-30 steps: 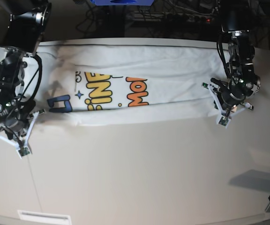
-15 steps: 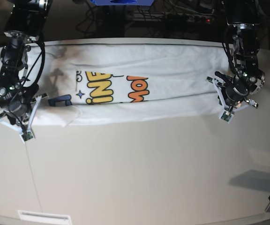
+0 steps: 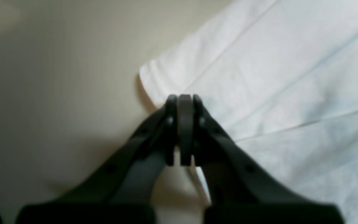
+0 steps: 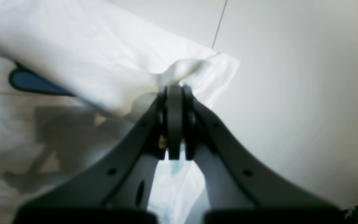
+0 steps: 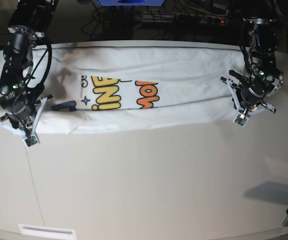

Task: Fold the T-shirt properly
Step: 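Fold both side edges further inward toward the shirt's centre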

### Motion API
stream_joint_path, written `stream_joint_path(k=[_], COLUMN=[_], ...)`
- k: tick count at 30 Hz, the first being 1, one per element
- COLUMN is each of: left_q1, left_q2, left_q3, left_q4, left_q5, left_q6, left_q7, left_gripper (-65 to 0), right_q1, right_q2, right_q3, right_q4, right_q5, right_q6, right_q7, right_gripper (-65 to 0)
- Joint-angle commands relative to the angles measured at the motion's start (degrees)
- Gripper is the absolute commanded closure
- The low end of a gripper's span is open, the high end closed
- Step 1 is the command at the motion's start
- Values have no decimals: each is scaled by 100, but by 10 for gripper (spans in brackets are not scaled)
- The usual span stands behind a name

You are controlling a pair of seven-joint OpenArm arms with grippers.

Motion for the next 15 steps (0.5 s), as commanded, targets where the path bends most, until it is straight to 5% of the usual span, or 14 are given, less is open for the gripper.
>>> stream_joint_path(k=[1,15], left_q1=[-44,-88], left_q2=[-104,-245], left_q3=[58,278], left_q4=[91,109], left_q5=[-42,-42], left_q6=[26,26], left_q7=[-76,117], left_gripper=[0,0], right_q1=[36,-280], right_q2=[46,64], right_q3=[26,53], right_q4=[111,234], right_q5=[-19,-28], right_q6=[-31,-40], right_q7=[57,5], right_gripper=[0,0])
